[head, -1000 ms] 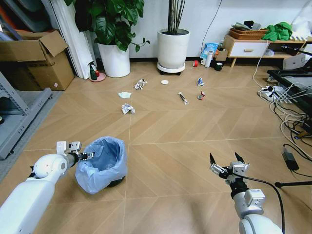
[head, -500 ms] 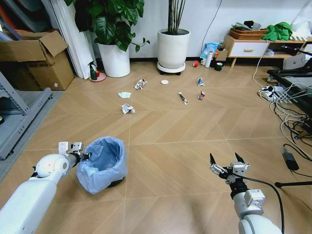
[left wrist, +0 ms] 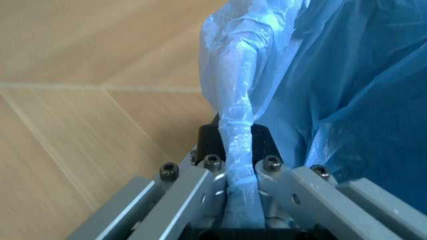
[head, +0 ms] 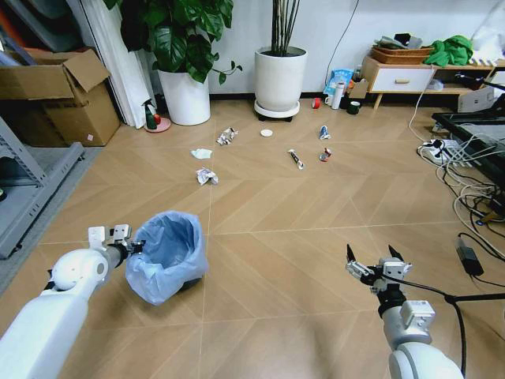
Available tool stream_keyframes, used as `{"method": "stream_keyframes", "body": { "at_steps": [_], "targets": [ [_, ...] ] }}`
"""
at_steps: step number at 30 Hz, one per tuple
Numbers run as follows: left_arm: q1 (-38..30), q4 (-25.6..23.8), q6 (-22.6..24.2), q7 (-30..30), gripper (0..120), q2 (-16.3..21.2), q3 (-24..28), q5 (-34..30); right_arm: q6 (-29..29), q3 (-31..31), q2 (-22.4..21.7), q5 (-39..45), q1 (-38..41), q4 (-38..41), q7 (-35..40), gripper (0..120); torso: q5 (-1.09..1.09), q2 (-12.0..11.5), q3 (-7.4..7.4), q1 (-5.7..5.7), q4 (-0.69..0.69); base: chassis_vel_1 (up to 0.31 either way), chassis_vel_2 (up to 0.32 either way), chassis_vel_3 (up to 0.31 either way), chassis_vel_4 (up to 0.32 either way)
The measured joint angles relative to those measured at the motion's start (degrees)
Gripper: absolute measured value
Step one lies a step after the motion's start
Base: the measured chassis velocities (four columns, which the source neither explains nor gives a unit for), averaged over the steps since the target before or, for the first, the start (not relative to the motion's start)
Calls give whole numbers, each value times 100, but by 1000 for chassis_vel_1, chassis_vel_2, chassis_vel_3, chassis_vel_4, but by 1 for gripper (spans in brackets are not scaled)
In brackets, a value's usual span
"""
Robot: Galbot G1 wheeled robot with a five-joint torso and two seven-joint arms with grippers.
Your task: Pick up the trash bin and place the garbage on the floor into it.
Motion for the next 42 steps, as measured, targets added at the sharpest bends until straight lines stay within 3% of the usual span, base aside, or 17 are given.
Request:
{"method": "stream_keyframes", "body": {
  "at_steps": [1,2,5,6,10,17,19,26,35,38,42],
  "targets": [
    [212,-315,-135,-190,0,-25,-117,2,-5,11,-24,46,44,13,38,100,0,0,0,0,0,0,0,0,0],
    [212,-315,-135,-190,0,-25,-117,2,-5,11,-24,46,44,13,38,100,0,0,0,0,0,0,0,0,0],
    [722,-943,-848,-434,0,-288,-276,351,-46,39,-45,148,86,63,141,100,-1,0,0,-1,1,0,0,0,0],
    [722,-943,-848,-434,0,-288,-276,351,-46,39,-45,148,86,63,141,100,-1,0,0,-1,1,0,0,0,0],
    [1165,-1492,-1829,-495,0,-707,-296,1315,-127,124,-2,179,35,157,258,100,0,0,0,-1,-1,0,0,0,0],
    [1858,-1991,-2216,-739,0,-1186,-277,2084,-154,136,59,183,48,247,300,100,0,0,0,-1,1,0,0,0,0],
    [2170,-2162,-2233,-678,0,-1345,-342,2289,-160,140,61,187,29,292,300,100,0,0,-1,-1,2,0,0,0,0],
    [2355,-2375,-2016,-538,0,-1392,-405,2246,-147,194,74,187,-26,370,294,100,-1,0,-1,-1,0,0,0,0,0],
    [2228,-2428,-1393,-710,0,-1263,-428,1813,-91,183,126,123,-79,408,274,100,-1,0,0,-1,0,-41,36,38,-42],
    [2139,-2454,-976,-831,0,-1171,-467,1457,-24,184,143,63,-124,412,252,100,0,1,0,0,0,-114,149,111,-141],
    [2073,-2388,-874,-863,0,-1158,-481,1330,-2,180,167,-12,-144,416,192,100,-2,0,1,0,-1,-105,148,86,-164]
  ]
}}
